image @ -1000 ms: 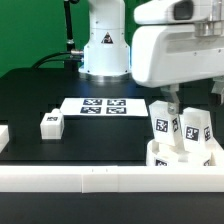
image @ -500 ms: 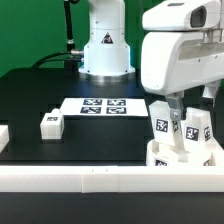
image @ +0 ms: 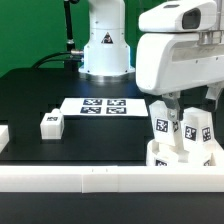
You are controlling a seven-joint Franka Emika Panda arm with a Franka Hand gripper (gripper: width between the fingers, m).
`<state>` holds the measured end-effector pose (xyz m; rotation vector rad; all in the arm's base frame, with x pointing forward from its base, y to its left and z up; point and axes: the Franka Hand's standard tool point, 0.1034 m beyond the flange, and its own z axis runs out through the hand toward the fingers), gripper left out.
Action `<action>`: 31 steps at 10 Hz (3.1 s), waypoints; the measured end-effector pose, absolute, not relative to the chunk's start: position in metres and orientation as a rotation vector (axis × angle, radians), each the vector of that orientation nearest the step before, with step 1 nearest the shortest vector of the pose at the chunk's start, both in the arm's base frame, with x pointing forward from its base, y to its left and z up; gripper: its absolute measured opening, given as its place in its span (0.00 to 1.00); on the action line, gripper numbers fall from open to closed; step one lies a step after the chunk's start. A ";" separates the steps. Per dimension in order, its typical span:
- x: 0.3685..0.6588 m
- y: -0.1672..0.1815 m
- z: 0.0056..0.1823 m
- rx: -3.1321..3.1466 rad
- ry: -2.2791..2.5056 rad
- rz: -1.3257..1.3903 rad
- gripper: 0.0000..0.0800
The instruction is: Assemble stool
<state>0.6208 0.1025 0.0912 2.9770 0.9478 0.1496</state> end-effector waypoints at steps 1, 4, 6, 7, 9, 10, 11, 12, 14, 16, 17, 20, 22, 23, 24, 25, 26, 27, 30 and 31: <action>0.620 0.107 0.091 2.996 0.888 0.150 0.81; 0.624 0.119 0.095 3.057 0.643 0.165 0.81; 0.625 0.118 0.096 3.062 0.615 0.168 0.81; 0.625 0.118 0.096 3.069 0.589 0.168 0.81; 0.625 0.117 0.095 3.077 0.545 0.168 0.81; 0.625 0.117 0.095 3.094 0.475 0.168 0.81; 0.625 0.117 0.094 3.131 0.264 0.170 0.81; 0.621 0.115 0.091 3.154 0.066 0.163 0.81; 0.616 0.114 0.084 3.149 0.060 0.181 0.81; 0.605 0.114 0.073 3.148 0.020 0.179 0.81; 0.604 0.117 0.073 3.149 0.012 0.176 0.81; 0.605 0.118 0.073 3.147 0.015 0.178 0.54; 0.605 0.118 0.073 3.149 -0.015 0.177 0.42; 0.605 0.118 0.073 3.151 -0.071 0.177 0.42; 0.605 0.118 0.073 3.151 -0.068 0.177 0.42; 0.605 0.118 0.073 3.152 -0.228 0.175 0.42; 0.605 0.118 0.073 3.140 -0.420 0.173 0.42; 0.605 0.119 0.073 3.119 -0.623 0.168 0.42; 0.603 0.123 0.073 2.946 -1.389 0.111 0.42; 0.602 0.127 0.074 2.858 -1.587 0.091 0.42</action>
Offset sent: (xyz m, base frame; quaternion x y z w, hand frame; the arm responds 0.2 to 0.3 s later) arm 0.0151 0.0154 0.0077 0.0038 0.0136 0.1714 0.9851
